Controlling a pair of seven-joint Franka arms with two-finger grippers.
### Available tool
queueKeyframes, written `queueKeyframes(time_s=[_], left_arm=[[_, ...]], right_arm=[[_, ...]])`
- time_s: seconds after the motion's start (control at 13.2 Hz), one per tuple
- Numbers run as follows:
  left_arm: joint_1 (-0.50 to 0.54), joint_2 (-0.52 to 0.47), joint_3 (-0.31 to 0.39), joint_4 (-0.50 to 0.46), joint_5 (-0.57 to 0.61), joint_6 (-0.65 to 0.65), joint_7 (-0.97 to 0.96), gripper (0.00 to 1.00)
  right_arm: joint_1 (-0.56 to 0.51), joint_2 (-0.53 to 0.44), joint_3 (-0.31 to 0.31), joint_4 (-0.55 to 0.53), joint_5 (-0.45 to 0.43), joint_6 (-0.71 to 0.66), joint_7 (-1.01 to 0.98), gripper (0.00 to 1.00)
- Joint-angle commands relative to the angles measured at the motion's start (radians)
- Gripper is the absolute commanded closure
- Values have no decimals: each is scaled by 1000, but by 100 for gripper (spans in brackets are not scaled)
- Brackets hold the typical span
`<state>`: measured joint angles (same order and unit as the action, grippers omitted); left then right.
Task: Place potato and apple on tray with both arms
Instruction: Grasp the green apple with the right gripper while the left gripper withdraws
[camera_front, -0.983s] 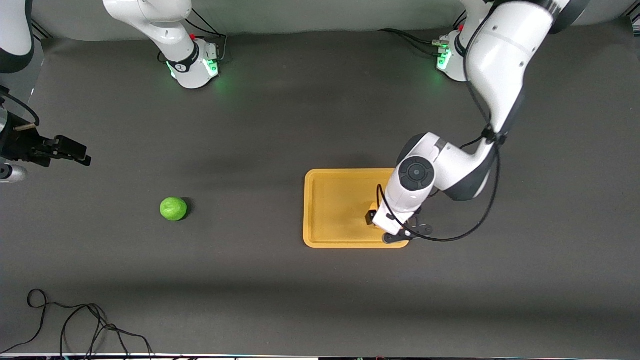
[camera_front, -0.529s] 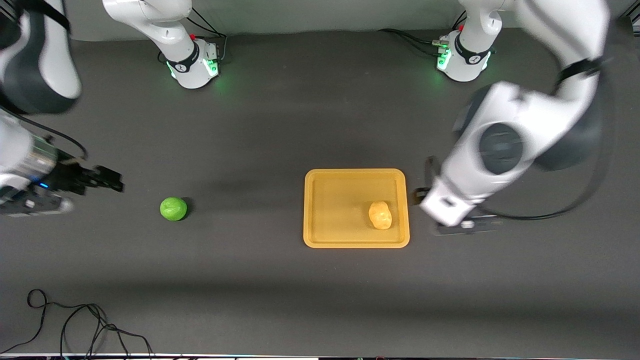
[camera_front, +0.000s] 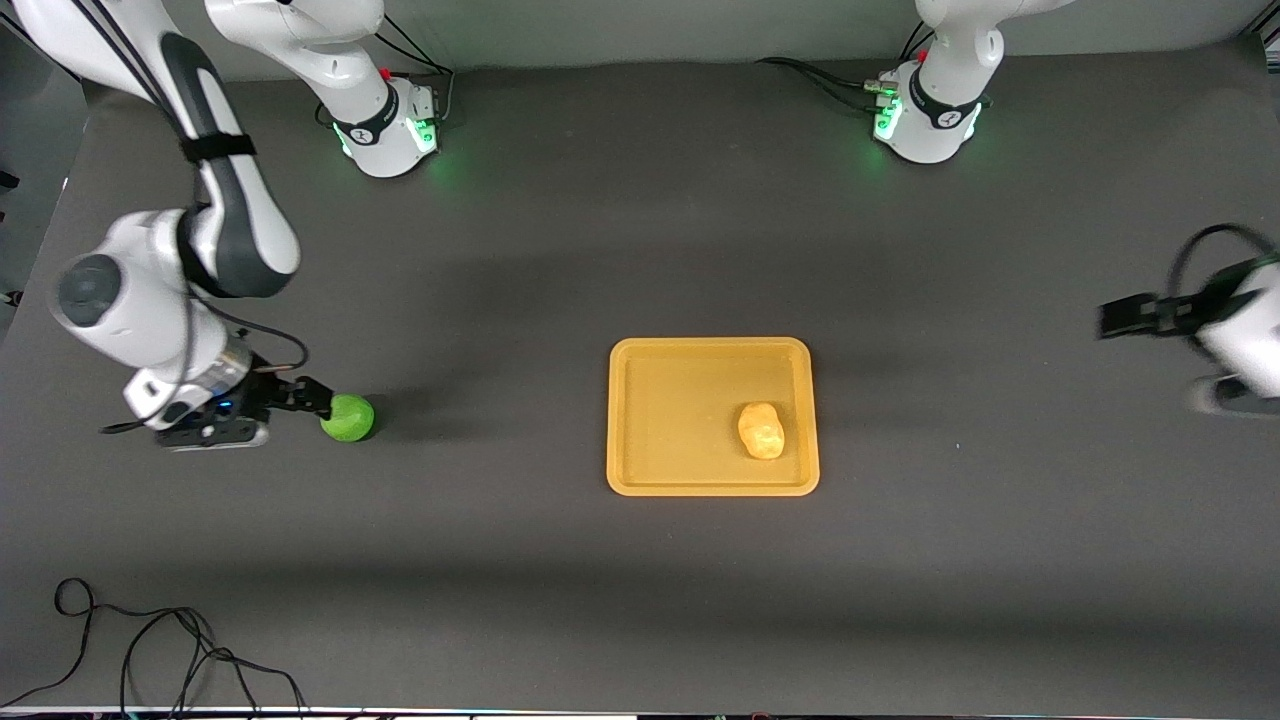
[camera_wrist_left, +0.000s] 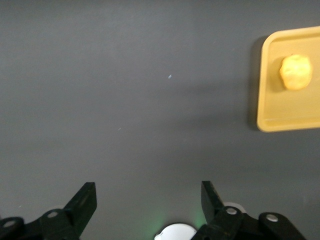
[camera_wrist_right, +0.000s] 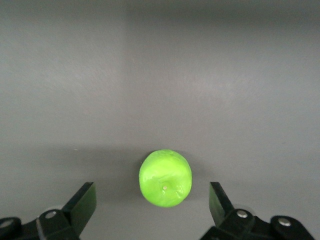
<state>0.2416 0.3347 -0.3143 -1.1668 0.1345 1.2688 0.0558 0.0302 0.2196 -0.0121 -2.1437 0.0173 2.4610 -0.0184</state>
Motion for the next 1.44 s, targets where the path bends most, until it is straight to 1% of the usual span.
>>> queueKeyframes(time_s=[0.0,0.45,0.68,0.76,0.83,0.91,0.98,1.06,1.13,1.29,1.36], left_arm=[[50,-52,-5,-1,-13,-42,71,8],[77,-80,-3,-1,-16,-43,73,12],[84,-88,-3,-2,-16,-43,73,12],[84,-89,-2,-2,-22,-45,73,12],[78,-91,1,-2,-26,-45,75,12],[50,-94,26,-2,-26,-45,73,12],[-20,-95,99,-1,-32,-45,75,12],[-86,-95,191,1,-53,-45,79,12],[-116,-97,245,-1,-85,-45,91,12],[-142,-95,265,4,-92,-40,95,12],[-165,-97,296,22,-95,-40,93,13]], right_arm=[[-1,67,-2,-38,16,94,6,0],[-7,179,-2,-38,16,162,2,0],[-7,205,-3,-32,16,168,-2,1],[-6,205,-3,-31,15,165,-5,23],[-6,204,-3,-30,15,165,-6,38],[-6,201,-3,-22,15,161,-26,46],[-7,192,-5,-7,15,151,-40,47],[-6,169,-5,20,15,113,-38,47],[0,140,-6,66,13,13,-34,47],[5,122,-3,242,4,-260,-25,46],[8,130,-2,340,4,-377,-22,46]])
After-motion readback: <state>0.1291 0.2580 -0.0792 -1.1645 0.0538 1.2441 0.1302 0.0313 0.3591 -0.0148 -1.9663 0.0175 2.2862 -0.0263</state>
